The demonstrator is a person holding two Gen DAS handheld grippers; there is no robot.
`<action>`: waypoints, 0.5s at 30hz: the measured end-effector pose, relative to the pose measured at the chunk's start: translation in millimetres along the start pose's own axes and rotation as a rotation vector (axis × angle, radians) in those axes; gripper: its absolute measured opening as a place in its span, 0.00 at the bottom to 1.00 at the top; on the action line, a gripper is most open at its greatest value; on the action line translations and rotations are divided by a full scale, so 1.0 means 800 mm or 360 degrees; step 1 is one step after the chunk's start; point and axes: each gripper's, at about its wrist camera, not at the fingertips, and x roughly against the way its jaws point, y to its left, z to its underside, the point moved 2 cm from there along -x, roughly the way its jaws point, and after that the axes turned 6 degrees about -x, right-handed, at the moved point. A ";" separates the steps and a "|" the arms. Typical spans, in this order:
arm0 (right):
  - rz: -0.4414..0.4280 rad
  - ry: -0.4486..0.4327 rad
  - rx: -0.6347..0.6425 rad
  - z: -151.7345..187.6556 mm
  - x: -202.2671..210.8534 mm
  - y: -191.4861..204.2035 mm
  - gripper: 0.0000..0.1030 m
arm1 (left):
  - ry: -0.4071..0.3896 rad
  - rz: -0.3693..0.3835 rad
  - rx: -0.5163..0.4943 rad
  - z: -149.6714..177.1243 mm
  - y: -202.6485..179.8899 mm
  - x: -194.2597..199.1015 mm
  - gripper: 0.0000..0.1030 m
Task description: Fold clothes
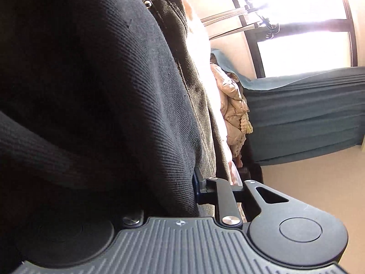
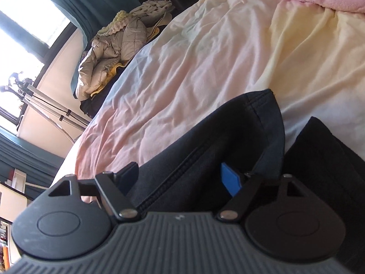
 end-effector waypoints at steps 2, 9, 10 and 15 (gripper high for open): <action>0.0084 0.0032 0.0010 0.000 -0.022 0.000 0.71 | -0.0028 0.0032 -0.0010 0.000 -0.004 0.006 0.15; 0.0111 -0.0233 0.0116 -0.043 -0.026 0.054 0.04 | -0.0086 0.0173 -0.0049 -0.001 -0.016 0.021 0.10; 0.0016 -0.0309 0.0163 -0.051 -0.010 0.079 0.04 | -0.0109 0.0223 -0.0034 -0.001 -0.017 0.025 0.10; -0.0630 -0.0868 0.0361 -0.057 0.123 0.150 0.04 | -0.0176 0.0377 0.0019 0.002 -0.015 0.040 0.10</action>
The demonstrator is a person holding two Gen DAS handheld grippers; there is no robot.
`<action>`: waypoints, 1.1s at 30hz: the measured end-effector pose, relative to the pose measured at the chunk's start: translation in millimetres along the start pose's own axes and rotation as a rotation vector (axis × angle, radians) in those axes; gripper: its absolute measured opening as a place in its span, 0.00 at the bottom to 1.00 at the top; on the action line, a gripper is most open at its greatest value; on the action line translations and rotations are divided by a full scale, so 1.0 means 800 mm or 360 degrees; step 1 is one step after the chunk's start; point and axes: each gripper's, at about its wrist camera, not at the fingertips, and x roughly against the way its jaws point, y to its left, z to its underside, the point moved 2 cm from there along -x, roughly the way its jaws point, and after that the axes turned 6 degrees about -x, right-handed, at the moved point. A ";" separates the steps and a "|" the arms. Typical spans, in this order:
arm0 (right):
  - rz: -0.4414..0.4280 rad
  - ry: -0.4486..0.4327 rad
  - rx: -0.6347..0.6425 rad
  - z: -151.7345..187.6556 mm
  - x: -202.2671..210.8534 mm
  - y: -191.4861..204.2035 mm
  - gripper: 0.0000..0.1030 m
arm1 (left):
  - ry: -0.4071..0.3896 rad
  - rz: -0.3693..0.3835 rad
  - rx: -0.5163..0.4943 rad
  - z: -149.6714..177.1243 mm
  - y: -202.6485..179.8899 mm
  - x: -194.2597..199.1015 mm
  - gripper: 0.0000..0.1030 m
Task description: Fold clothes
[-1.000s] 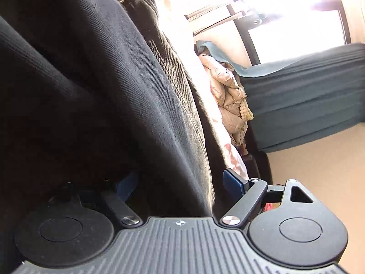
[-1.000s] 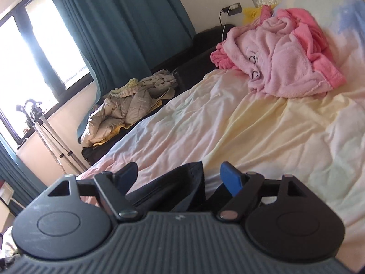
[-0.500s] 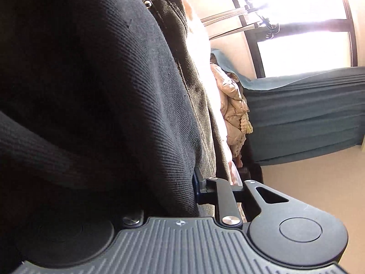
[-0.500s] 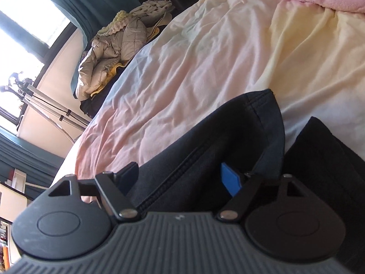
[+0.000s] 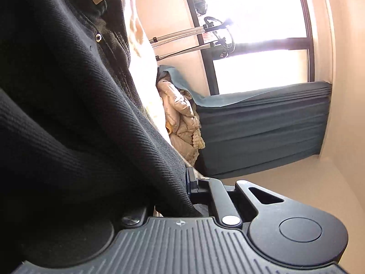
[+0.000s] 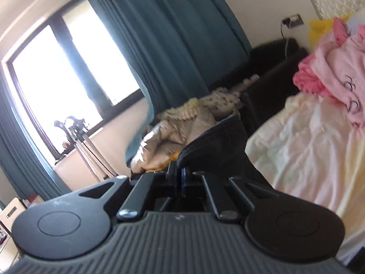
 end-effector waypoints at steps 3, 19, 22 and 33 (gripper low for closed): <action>0.0096 0.0048 0.0002 0.010 0.024 -0.037 0.05 | 0.0023 -0.0034 0.0007 0.007 0.003 0.004 0.11; 0.0610 0.0602 -0.0352 0.129 0.011 -0.219 0.05 | 0.0196 -0.0520 -0.0180 0.041 0.018 -0.005 0.13; 0.0606 0.0588 -0.0299 0.125 0.021 -0.205 0.05 | 0.0189 -0.0531 -0.0200 0.041 0.014 -0.006 0.13; 0.0292 0.0257 -0.0117 0.085 0.071 -0.140 0.04 | 0.0186 -0.0543 -0.0270 0.040 0.006 -0.004 0.13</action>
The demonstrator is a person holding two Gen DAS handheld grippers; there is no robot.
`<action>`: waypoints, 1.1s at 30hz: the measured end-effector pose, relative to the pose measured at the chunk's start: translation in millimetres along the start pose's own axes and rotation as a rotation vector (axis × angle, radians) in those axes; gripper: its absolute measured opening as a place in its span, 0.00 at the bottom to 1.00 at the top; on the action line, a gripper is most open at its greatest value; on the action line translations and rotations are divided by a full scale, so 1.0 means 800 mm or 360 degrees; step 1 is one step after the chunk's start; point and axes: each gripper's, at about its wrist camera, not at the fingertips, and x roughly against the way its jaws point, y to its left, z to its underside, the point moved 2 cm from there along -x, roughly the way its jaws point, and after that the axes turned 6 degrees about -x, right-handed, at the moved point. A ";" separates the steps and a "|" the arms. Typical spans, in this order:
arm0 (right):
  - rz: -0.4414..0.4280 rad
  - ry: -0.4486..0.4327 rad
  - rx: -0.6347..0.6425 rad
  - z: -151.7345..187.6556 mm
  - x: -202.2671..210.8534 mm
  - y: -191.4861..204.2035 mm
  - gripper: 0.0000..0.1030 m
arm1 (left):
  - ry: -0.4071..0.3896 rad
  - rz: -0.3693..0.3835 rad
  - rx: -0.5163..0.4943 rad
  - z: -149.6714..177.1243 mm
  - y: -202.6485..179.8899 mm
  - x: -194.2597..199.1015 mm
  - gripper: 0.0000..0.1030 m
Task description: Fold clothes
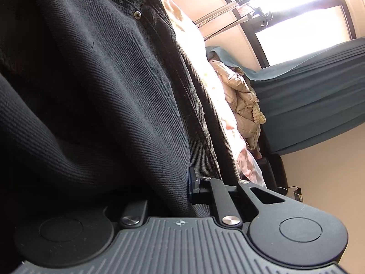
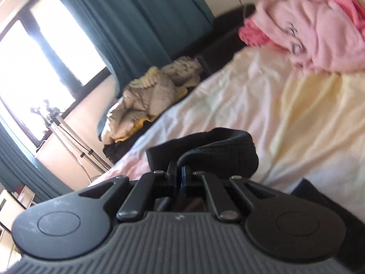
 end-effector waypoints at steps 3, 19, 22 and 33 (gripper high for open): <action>0.0193 0.0085 -0.0114 0.009 -0.009 -0.031 0.04 | -0.0003 -0.0001 -0.0009 0.002 -0.001 0.001 0.13; 0.0327 0.0165 -0.0250 0.074 0.084 -0.092 0.28 | -0.0026 -0.0159 -0.0315 0.024 -0.058 0.024 0.43; 0.0283 0.0162 -0.0174 0.090 0.131 -0.087 0.28 | -0.0054 -0.0209 -0.0496 0.042 -0.081 0.051 0.54; 0.0220 0.0188 0.0159 0.101 0.213 -0.069 0.35 | -0.0112 -0.0279 -0.0677 0.080 -0.099 0.202 0.77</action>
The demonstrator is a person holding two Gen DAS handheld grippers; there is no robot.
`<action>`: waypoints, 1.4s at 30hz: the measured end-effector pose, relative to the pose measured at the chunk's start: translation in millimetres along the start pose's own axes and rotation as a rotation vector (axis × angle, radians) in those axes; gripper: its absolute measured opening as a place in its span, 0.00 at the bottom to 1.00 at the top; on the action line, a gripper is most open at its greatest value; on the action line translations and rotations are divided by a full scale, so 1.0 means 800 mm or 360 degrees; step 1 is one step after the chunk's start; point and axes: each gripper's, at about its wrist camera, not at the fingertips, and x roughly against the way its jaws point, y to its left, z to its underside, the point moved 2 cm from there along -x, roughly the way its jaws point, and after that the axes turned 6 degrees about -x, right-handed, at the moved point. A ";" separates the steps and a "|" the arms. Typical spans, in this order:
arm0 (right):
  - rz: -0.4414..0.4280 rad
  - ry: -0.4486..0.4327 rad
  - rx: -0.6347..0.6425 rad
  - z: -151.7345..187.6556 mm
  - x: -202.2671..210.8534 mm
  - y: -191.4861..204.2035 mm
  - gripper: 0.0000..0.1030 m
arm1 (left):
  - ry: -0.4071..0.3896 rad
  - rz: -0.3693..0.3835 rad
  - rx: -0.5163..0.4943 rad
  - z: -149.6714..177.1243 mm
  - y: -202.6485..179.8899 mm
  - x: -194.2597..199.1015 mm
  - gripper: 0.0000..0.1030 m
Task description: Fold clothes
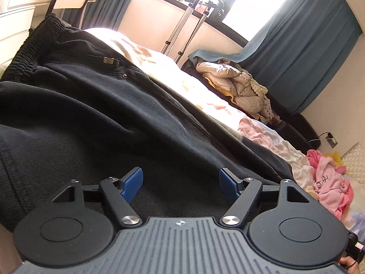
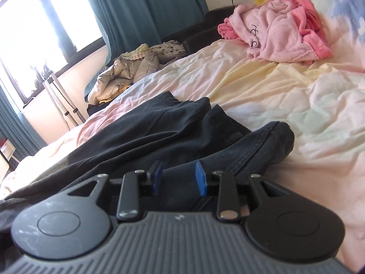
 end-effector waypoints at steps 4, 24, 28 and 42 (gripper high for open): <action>-0.0010 0.0042 -0.0174 -0.001 0.003 -0.035 0.42 | -0.0047 -0.0105 0.0094 -0.010 0.042 0.072 0.83; 0.0146 -0.0007 -0.1037 0.024 -0.006 -0.143 0.59 | -0.0180 -0.0049 0.1350 0.028 0.249 0.110 0.83; 0.0142 -0.0015 -0.1055 0.024 -0.015 -0.140 0.59 | -0.0164 -0.0080 0.1327 0.025 0.250 0.096 0.77; -0.0131 -0.0056 -0.1060 0.015 -0.071 -0.110 0.29 | -0.0130 -0.0126 0.1291 0.010 0.234 0.057 0.69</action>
